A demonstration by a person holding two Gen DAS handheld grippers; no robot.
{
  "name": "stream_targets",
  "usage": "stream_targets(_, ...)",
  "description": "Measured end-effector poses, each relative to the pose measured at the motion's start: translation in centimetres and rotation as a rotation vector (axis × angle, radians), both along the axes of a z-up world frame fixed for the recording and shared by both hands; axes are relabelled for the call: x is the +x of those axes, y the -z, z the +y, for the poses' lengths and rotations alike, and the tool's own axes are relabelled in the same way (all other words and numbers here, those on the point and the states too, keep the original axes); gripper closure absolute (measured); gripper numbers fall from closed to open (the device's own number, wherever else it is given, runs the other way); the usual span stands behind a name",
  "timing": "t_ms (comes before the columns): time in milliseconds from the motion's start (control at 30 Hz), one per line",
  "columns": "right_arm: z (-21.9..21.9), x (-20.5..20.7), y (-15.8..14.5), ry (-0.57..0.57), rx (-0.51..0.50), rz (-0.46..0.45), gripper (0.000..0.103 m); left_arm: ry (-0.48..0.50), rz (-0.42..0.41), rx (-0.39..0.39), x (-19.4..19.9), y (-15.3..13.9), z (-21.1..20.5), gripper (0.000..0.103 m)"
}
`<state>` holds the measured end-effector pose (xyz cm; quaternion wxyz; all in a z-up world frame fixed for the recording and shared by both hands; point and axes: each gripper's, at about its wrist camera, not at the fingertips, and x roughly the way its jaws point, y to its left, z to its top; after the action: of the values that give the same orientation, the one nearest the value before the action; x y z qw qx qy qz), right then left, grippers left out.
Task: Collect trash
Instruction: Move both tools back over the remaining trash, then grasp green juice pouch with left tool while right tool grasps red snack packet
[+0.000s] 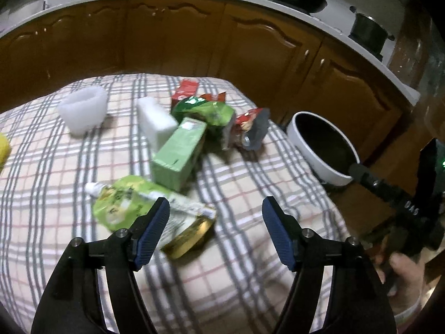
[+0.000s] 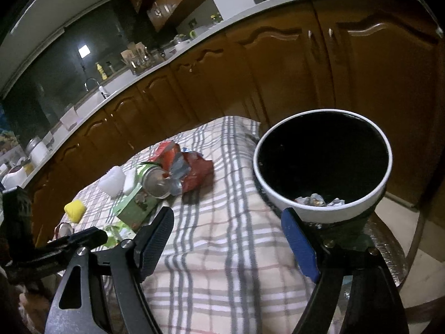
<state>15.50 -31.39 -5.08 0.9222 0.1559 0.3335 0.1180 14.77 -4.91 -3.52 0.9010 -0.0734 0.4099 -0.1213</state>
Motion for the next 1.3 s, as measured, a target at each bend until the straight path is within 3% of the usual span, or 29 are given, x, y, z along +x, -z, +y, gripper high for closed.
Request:
stream_targets(333,1.7,-0.3,0.1,-0.027,0.004,0.001,0.022,-0.044,0.054,0.072,-0.5,3.5,1.8,0.033)
stream_targets(600,3.4,0.4,0.4,-0.053,-0.002,0.006,0.022,-0.175,0.076,0.114,0.7,4.8,7.0,0.033)
stream_targets(733,4.5,1.2,0.7,-0.075,-0.003,0.014,0.022,-0.234,0.076,0.093,0.8,4.4,10.0,0.033)
stream_targets(833,5.3,1.9,1.0,-0.092,0.001,0.025,0.022,-0.238,0.073,0.032,0.2,3.7,11.5,0.033)
stream_targets(1067,6.7,3.8,1.0,-0.125,0.008,0.026,0.022,-0.197,0.048,-0.083,0.6,1.3,10.4,0.032)
stream_targets(1200,6.8,5.0,1.1,-0.122,0.002,0.022,0.022,-0.210,0.045,-0.026,2.4,1.1,9.0,0.032)
stream_targets(1300,6.8,6.5,1.4,-0.119,-0.005,0.032,0.022,-0.215,0.077,-0.044,4.4,2.0,8.4,0.032)
